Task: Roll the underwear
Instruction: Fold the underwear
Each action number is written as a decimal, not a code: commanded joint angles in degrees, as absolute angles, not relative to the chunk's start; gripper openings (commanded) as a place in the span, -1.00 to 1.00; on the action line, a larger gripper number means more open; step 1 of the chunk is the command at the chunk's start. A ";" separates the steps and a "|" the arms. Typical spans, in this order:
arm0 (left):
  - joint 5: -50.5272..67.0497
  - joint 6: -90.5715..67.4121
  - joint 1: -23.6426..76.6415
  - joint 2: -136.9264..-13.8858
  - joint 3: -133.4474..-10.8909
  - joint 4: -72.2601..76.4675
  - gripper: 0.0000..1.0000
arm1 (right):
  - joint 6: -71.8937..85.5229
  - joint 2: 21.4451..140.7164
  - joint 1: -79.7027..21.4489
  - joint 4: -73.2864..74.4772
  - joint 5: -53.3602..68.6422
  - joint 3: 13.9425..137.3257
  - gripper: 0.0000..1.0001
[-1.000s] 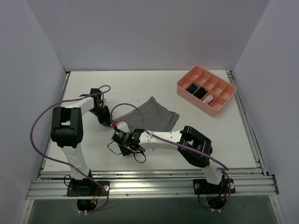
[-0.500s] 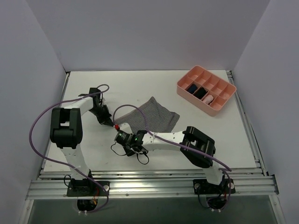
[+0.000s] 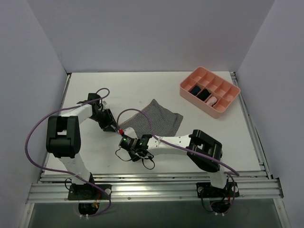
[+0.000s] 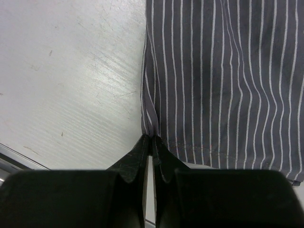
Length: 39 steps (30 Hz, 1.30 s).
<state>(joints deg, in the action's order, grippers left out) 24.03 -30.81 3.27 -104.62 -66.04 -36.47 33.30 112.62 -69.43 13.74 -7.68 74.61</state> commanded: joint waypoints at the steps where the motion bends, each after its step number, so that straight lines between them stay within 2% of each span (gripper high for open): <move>1: 25.67 -29.27 2.99 -101.96 -65.48 -34.01 -0.11 | 34.28 110.92 -69.87 16.87 -7.56 75.06 -1.00; 9: 24.00 -27.69 2.99 -101.07 -62.23 -33.58 -0.08 | 34.98 111.62 -69.87 16.52 -7.03 75.59 -1.00; 22: 23.73 -30.94 2.99 -104.94 -59.68 -24.26 -0.11 | 35.95 111.71 -70.05 16.52 -6.06 75.67 -1.00; 25: 24.08 -31.03 2.99 -104.94 -59.68 -23.56 -0.24 | 35.77 111.27 -70.05 16.87 -6.24 75.50 -1.00; 29: 24.08 -31.03 2.90 -104.68 -60.64 -25.13 -0.80 | 35.33 110.66 -70.05 17.92 -6.24 75.76 -1.00; 31: 22.25 -30.59 2.73 -104.24 -63.26 -30.13 -0.91 | 34.90 110.39 -70.05 19.42 -6.07 77.16 -1.00; 39: 16.71 -30.23 1.67 -96.24 -67.93 -44.88 -0.95 | 33.40 107.05 -71.71 24.87 -2.73 81.04 -1.00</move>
